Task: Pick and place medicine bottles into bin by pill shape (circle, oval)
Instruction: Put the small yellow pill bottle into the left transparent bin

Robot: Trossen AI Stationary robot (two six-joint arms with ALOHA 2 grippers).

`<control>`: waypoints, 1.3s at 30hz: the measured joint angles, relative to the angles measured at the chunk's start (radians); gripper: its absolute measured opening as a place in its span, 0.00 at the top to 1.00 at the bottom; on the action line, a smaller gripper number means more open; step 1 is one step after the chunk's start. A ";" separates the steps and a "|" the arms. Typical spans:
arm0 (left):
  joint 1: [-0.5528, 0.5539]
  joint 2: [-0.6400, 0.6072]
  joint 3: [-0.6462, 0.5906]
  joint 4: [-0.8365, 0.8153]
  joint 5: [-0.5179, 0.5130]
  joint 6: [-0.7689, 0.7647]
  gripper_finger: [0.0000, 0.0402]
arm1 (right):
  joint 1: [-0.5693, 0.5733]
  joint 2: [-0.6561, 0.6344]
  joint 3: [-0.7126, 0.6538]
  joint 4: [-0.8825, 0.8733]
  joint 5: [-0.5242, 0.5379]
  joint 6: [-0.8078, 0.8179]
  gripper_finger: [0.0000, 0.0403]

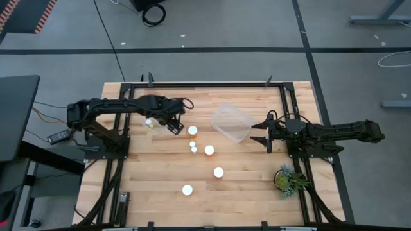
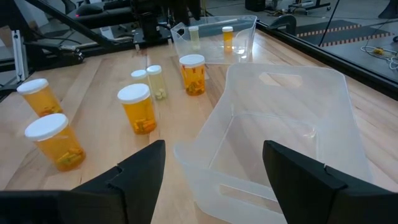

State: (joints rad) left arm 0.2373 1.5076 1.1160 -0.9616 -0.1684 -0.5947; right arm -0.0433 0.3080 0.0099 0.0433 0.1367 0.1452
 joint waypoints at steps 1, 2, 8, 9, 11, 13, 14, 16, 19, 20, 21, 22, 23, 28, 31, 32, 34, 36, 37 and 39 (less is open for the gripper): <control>-0.016 0.012 0.000 0.015 0.016 -0.010 0.47 | 0.000 0.000 0.000 0.000 0.000 0.000 0.32; -0.030 0.026 0.000 0.029 0.033 -0.023 0.47 | 0.000 0.000 0.000 0.000 0.000 0.000 0.32; -0.132 0.145 0.048 0.044 0.099 -0.048 0.48 | 0.000 0.000 0.000 -0.001 0.000 0.000 0.32; -0.147 0.166 0.065 0.039 0.099 -0.048 0.48 | 0.000 0.000 0.000 -0.001 0.000 0.000 0.32; -0.175 0.201 0.102 0.041 0.099 -0.047 0.48 | 0.000 0.000 0.000 -0.001 0.000 0.000 0.32; -0.197 0.230 0.140 0.030 0.100 -0.042 0.48 | 0.000 0.000 0.000 -0.001 0.000 0.000 0.32; -0.206 0.242 0.157 0.020 0.100 -0.041 0.48 | 0.000 0.000 0.000 -0.001 0.000 0.000 0.32; -0.225 0.259 0.191 -0.014 0.099 -0.040 0.48 | 0.000 0.000 0.000 -0.002 0.000 0.000 0.32; -0.247 0.263 0.224 -0.031 0.099 0.001 0.48 | 0.000 0.000 0.000 -0.004 0.000 0.000 0.32; -0.257 0.263 0.233 -0.030 0.099 0.042 0.49 | 0.000 0.000 0.000 -0.004 0.000 0.000 0.32; -0.267 0.263 0.240 -0.030 0.097 0.098 0.49 | 0.000 0.000 0.000 -0.004 0.000 0.000 0.32; -0.278 0.263 0.245 -0.032 0.093 0.170 0.49 | 0.000 0.000 0.000 -0.004 0.000 0.000 0.32; -0.290 0.263 0.249 -0.030 0.085 0.258 0.50 | 0.000 0.000 0.000 -0.005 0.000 0.000 0.32; -0.344 0.263 0.251 0.009 0.050 0.713 0.52 | 0.000 0.000 0.000 -0.005 0.000 0.000 0.32; -0.369 0.263 0.251 0.045 -0.014 0.944 0.51 | 0.000 0.000 0.000 -0.005 0.000 0.000 0.32; -0.375 0.263 0.251 0.058 -0.042 1.004 0.50 | 0.000 0.000 0.000 -0.005 0.000 0.000 0.32; -0.380 0.263 0.251 0.076 -0.087 1.092 0.49 | 0.000 0.000 0.000 -0.005 0.000 0.000 0.32; -0.377 0.263 0.251 0.091 -0.103 1.155 0.47 | 0.000 0.000 0.000 -0.005 0.000 0.000 0.32; -0.373 0.263 0.251 0.099 -0.105 1.180 0.46 | 0.000 0.000 0.000 -0.005 0.000 0.000 0.32; -0.362 0.263 0.251 0.101 -0.106 1.211 0.44 | 0.000 0.000 0.000 -0.005 0.000 0.000 0.32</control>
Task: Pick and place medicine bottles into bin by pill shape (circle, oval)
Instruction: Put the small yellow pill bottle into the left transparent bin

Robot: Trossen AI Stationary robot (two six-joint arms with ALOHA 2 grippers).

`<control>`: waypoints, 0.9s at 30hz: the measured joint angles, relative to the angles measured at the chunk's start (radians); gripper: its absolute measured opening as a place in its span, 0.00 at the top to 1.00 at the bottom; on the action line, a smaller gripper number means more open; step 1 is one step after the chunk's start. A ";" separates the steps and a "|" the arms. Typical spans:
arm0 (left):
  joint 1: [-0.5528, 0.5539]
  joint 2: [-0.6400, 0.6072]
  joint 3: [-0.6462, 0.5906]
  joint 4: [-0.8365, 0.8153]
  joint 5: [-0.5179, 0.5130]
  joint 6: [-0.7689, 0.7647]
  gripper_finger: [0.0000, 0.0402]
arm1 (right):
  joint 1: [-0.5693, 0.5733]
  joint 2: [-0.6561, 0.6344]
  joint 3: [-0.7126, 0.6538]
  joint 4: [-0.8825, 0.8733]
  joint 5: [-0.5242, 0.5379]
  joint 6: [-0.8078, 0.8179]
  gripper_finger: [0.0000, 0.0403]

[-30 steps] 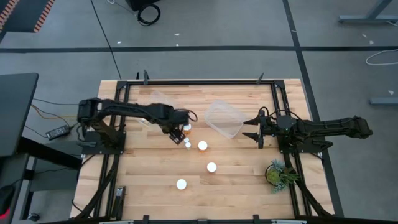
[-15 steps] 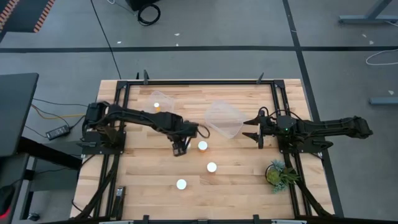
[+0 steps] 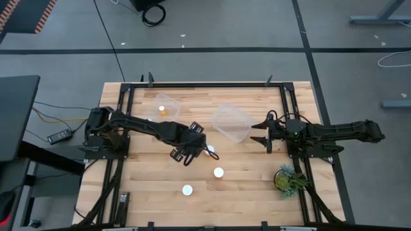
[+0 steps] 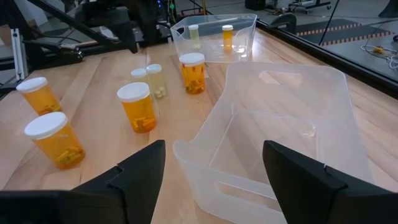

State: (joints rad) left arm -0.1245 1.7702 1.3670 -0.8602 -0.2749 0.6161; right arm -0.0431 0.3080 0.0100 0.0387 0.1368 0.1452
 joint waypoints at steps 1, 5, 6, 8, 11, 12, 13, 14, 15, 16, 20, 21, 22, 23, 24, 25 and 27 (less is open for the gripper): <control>0.006 0.000 0.000 0.002 0.000 0.009 0.43 | 0.000 0.000 0.000 0.000 0.000 0.000 0.32; 0.023 0.003 0.000 0.003 0.001 0.039 0.39 | 0.000 0.000 0.000 0.000 0.000 0.000 0.32; 0.025 0.007 0.000 0.003 0.001 0.048 0.38 | 0.000 0.000 0.000 0.000 0.000 0.000 0.32; 0.027 0.019 -0.001 -0.006 0.006 0.068 0.37 | 0.000 0.000 0.000 0.000 0.000 0.000 0.32; 0.026 0.052 0.000 -0.003 0.011 0.105 0.36 | 0.000 0.000 0.000 0.000 0.000 0.000 0.32; 0.024 0.066 0.000 -0.004 0.010 0.116 0.36 | 0.000 0.000 0.000 0.000 0.000 0.000 0.32; 0.021 0.077 -0.001 0.001 0.009 0.129 0.37 | 0.000 0.000 0.000 -0.003 0.000 0.000 0.32; 0.019 0.088 -0.001 -0.003 0.010 0.143 0.37 | 0.000 0.000 0.000 -0.005 0.000 0.000 0.32; 0.019 0.098 -0.001 -0.002 0.009 0.154 0.37 | 0.000 0.002 0.000 -0.005 0.000 0.000 0.32; 0.019 0.106 -0.001 0.001 0.010 0.165 0.38 | 0.000 0.002 0.000 -0.006 0.000 0.000 0.32; 0.014 0.140 -0.002 -0.005 0.009 0.215 0.39 | 0.000 0.005 0.000 -0.009 0.000 0.000 0.32; 0.014 0.145 -0.002 0.000 0.007 0.231 0.39 | 0.000 0.004 0.000 -0.009 0.000 0.000 0.32; 0.013 0.148 -0.002 -0.001 0.006 0.239 0.40 | 0.000 0.004 0.000 -0.009 0.000 0.000 0.32; 0.013 0.148 -0.002 -0.004 0.006 0.242 0.40 | 0.000 0.005 0.000 -0.010 0.000 0.000 0.32; 0.012 0.150 -0.001 0.005 0.005 0.242 0.40 | 0.000 0.004 0.000 -0.010 0.000 0.000 0.32; 0.012 0.152 0.000 0.011 0.005 0.242 0.41 | 0.000 0.005 0.000 -0.010 0.000 0.000 0.32; 0.012 0.154 -0.001 0.004 -0.001 0.241 0.42 | 0.000 0.005 0.000 -0.011 0.000 0.000 0.32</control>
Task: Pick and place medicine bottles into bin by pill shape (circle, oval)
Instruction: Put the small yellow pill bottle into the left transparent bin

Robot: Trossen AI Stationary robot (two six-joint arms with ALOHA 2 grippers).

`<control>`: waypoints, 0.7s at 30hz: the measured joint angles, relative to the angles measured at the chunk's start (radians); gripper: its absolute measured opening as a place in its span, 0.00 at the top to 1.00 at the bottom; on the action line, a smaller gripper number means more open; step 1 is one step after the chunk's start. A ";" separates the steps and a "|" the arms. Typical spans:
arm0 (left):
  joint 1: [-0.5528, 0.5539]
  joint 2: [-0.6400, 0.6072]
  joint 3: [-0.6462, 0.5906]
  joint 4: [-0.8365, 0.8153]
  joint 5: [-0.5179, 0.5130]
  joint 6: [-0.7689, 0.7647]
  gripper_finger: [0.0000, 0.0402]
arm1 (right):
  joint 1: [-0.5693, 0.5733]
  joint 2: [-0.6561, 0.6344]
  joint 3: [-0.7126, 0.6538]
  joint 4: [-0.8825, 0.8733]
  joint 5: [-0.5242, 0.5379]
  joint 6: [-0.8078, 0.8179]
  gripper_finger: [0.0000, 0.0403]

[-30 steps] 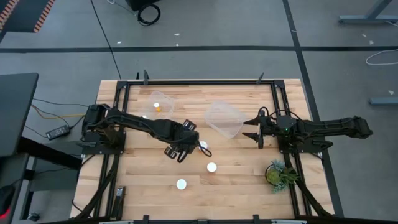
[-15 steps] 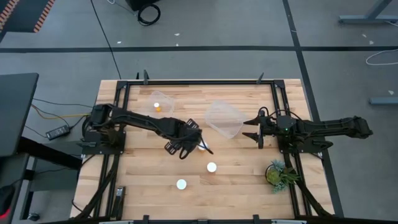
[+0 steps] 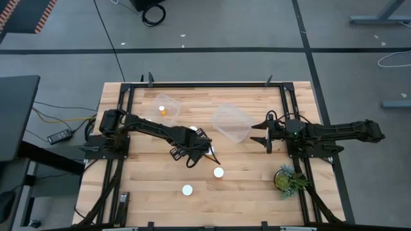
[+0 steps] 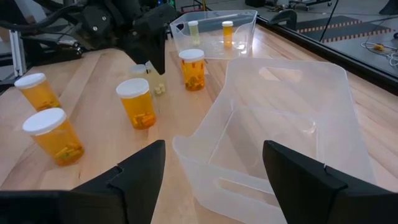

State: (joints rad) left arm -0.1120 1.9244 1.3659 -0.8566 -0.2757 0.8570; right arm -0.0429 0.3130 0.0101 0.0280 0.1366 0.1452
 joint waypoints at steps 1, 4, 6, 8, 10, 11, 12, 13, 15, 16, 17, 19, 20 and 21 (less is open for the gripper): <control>0.000 0.000 0.000 0.001 -0.001 0.000 0.43 | 0.000 0.000 0.000 0.000 0.000 0.000 0.32; 0.000 0.000 0.000 0.002 -0.001 -0.004 0.46 | 0.000 0.001 0.000 -0.001 0.000 0.000 0.32; 0.000 0.000 0.000 0.004 -0.001 -0.007 0.48 | 0.000 0.001 0.000 -0.001 0.000 0.000 0.32; 0.000 0.000 0.000 0.002 -0.001 -0.008 0.52 | 0.000 0.001 0.000 -0.001 0.000 0.000 0.32; 0.000 0.000 0.000 0.002 -0.001 -0.008 0.55 | 0.000 0.001 0.000 -0.002 0.000 0.000 0.32; 0.000 0.000 0.000 0.002 -0.001 -0.011 0.56 | 0.000 0.001 0.000 -0.002 0.000 0.000 0.32; 0.000 0.000 0.000 0.001 -0.001 -0.015 0.58 | 0.000 0.001 0.000 -0.002 0.000 0.000 0.32; 0.000 0.000 0.000 0.002 -0.001 -0.023 0.59 | 0.000 0.001 0.000 -0.002 0.000 0.000 0.32; 0.000 0.000 0.000 0.000 -0.001 -0.035 0.62 | 0.000 0.001 0.000 -0.002 0.000 0.000 0.32; 0.000 0.000 0.000 -0.003 -0.001 -0.037 0.63 | 0.000 0.001 0.000 -0.002 0.000 0.000 0.32; 0.000 0.000 0.000 -0.005 -0.001 -0.038 0.65 | 0.000 0.001 0.000 -0.002 0.000 0.000 0.32; 0.000 0.000 0.000 -0.005 -0.001 -0.041 0.67 | 0.000 0.001 0.000 -0.002 0.000 0.000 0.32; 0.000 0.000 0.000 -0.004 -0.002 -0.043 0.67 | 0.000 0.001 0.000 -0.002 0.000 0.000 0.32; 0.000 0.000 0.000 -0.005 -0.002 -0.055 0.68 | 0.000 0.001 0.000 -0.002 0.000 0.000 0.32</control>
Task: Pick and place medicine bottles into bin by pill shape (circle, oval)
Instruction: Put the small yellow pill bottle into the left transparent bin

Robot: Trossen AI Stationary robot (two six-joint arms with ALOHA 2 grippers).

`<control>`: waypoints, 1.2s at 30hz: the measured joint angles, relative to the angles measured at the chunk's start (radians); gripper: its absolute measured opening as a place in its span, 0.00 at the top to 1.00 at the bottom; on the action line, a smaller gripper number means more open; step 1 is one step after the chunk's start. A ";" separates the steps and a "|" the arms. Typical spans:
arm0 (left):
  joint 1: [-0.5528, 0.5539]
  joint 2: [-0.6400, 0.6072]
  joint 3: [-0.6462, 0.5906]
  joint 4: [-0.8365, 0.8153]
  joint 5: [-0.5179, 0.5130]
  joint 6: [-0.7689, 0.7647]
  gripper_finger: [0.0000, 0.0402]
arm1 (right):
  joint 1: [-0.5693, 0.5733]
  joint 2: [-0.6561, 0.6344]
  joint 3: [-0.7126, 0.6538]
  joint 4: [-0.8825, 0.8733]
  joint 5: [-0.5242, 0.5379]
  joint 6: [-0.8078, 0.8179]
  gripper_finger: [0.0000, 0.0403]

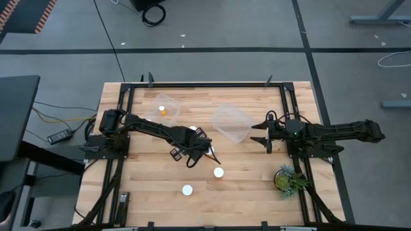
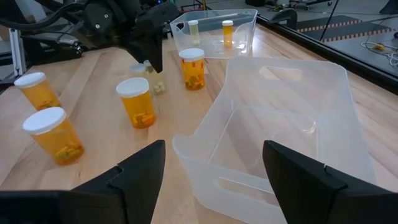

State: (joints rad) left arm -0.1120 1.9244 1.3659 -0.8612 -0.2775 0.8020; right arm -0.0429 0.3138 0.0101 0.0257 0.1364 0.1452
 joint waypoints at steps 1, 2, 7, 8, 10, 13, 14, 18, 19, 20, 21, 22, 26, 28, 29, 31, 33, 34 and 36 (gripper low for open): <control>0.000 0.000 0.000 0.000 0.000 -0.013 0.68 | 0.000 0.000 0.000 0.000 0.000 0.000 0.32; 0.000 0.000 0.000 -0.001 0.000 -0.038 0.68 | 0.000 0.000 0.000 0.000 0.000 0.000 0.32; 0.001 0.000 0.000 -0.027 0.000 -0.150 0.66 | 0.000 0.000 0.000 0.000 0.000 0.000 0.32; 0.001 0.000 0.000 -0.042 0.000 -0.170 0.66 | 0.000 0.000 0.000 0.000 0.000 0.000 0.32; 0.001 0.000 0.000 -0.074 0.000 -0.210 0.66 | 0.000 0.000 0.000 0.000 0.000 0.000 0.32; 0.002 -0.001 0.000 -0.128 0.001 -0.274 0.67 | 0.000 0.000 0.000 0.000 0.000 0.000 0.32; 0.002 -0.001 0.000 -0.148 0.001 -0.291 0.68 | 0.000 0.000 0.000 0.000 0.000 0.000 0.32; 0.007 -0.012 0.000 -0.210 0.002 -0.331 0.69 | 0.000 0.000 0.000 -0.001 0.000 0.000 0.32; 0.012 -0.019 0.000 -0.225 0.002 -0.347 0.69 | 0.000 0.000 0.000 -0.001 0.000 0.000 0.32; 0.018 -0.027 0.000 -0.235 0.001 -0.354 0.68 | 0.000 0.000 0.000 -0.001 0.000 0.000 0.32; 0.024 -0.037 0.000 -0.245 -0.003 -0.368 0.68 | 0.000 0.000 0.000 -0.001 0.000 0.000 0.32; 0.031 -0.050 0.000 -0.252 -0.007 -0.378 0.67 | 0.000 0.000 0.000 0.000 0.000 0.000 0.32; 0.064 -0.106 0.001 -0.280 -0.039 -0.407 0.67 | 0.000 0.000 0.000 -0.001 0.000 0.000 0.32; 0.085 -0.143 0.000 -0.300 -0.047 -0.424 0.68 | 0.000 0.000 0.000 -0.001 0.000 0.000 0.32; 0.095 -0.158 0.001 -0.299 -0.058 -0.430 0.69 | 0.000 0.000 0.000 -0.001 0.000 0.000 0.32; 0.118 -0.189 0.001 -0.309 -0.065 -0.451 0.69 | 0.000 0.000 0.000 0.000 0.000 0.000 0.32; 0.144 -0.221 0.000 -0.322 -0.075 -0.476 0.68 | 0.000 0.000 0.000 -0.001 0.000 0.000 0.32; 0.158 -0.231 0.001 -0.322 -0.081 -0.484 0.67 | 0.000 0.000 0.000 0.001 0.000 0.000 0.32; 0.187 -0.251 0.001 -0.327 -0.083 -0.506 0.66 | 0.000 0.001 0.000 0.000 0.000 0.000 0.32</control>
State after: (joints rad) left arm 0.0749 1.6736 1.3670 -1.1880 -0.3602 0.2957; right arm -0.0432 0.3149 0.0101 0.0261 0.1364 0.1452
